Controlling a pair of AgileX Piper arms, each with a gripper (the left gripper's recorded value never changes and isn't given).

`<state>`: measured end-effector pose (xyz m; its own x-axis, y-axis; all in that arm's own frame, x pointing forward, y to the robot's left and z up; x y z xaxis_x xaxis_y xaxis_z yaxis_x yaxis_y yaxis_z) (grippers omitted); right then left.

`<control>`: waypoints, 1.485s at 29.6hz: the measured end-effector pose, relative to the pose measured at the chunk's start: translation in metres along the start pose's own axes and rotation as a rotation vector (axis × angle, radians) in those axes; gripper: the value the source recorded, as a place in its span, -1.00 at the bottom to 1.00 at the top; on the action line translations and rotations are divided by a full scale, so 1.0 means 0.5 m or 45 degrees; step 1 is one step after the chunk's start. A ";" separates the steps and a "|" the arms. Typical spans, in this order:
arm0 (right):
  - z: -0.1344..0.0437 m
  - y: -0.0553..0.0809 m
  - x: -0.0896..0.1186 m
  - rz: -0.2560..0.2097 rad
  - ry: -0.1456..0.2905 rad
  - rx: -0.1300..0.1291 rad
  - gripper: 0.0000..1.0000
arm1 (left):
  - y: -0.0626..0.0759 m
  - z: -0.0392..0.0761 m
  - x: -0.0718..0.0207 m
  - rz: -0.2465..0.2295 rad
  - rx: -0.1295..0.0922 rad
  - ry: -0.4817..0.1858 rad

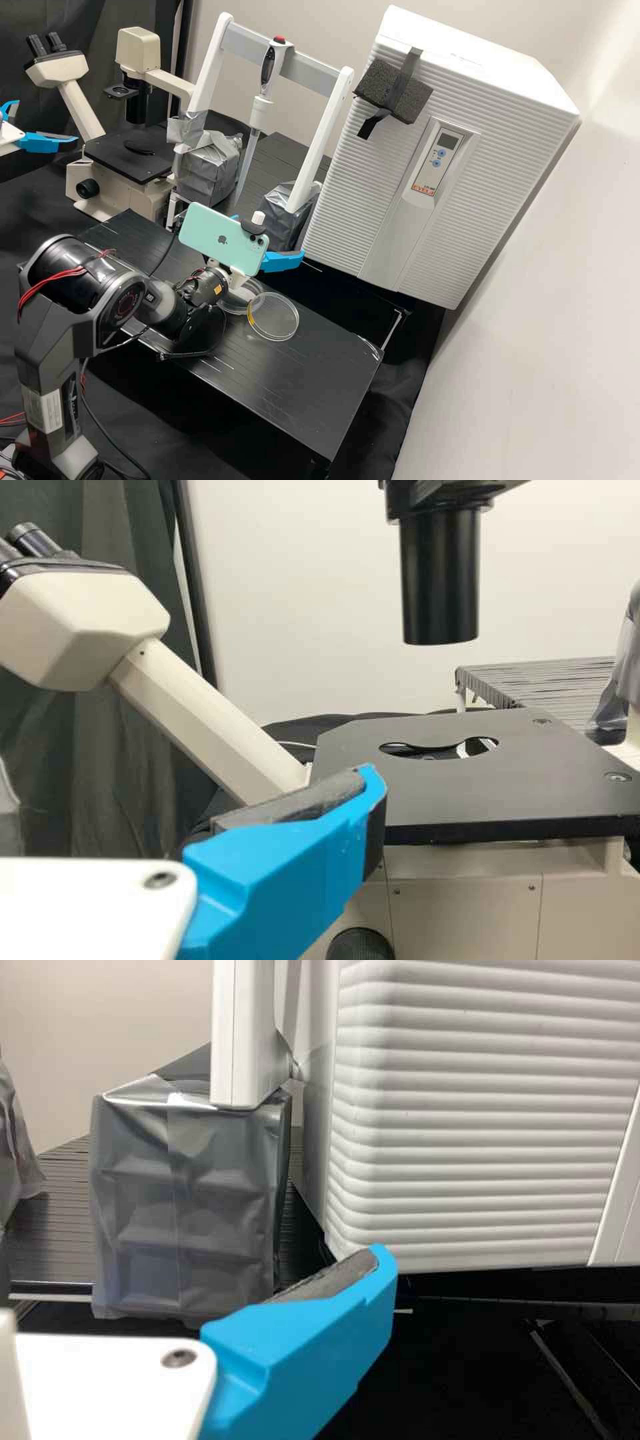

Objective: Open the bottle

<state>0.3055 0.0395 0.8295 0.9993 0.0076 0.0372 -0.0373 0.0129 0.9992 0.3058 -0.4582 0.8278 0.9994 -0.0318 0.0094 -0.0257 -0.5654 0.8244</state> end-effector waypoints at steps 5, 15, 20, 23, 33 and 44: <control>0.000 0.000 0.000 0.000 0.000 0.000 1.00 | 0.000 0.000 0.000 0.000 0.000 0.000; 0.000 0.000 0.000 0.000 0.000 0.000 1.00 | -0.010 -0.001 -0.032 -0.004 -0.085 -0.124; 0.000 0.000 0.000 0.000 0.000 0.000 1.00 | -0.012 0.007 -0.083 0.016 -0.165 -0.312; 0.000 0.000 0.000 0.000 0.000 0.000 1.00 | -0.012 0.008 -0.113 -0.021 -0.182 -0.396; 0.000 0.000 0.000 0.000 0.000 0.000 1.00 | -0.027 -0.003 -0.191 -0.137 -0.250 -0.459; 0.000 0.000 0.000 0.000 0.000 0.000 1.00 | -0.037 0.004 -0.220 -0.206 -0.191 -0.536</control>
<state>0.3055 0.0395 0.8295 0.9993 0.0076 0.0372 -0.0373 0.0129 0.9992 0.1965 -0.4458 0.8103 0.8940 -0.3021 -0.3308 0.1640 -0.4663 0.8693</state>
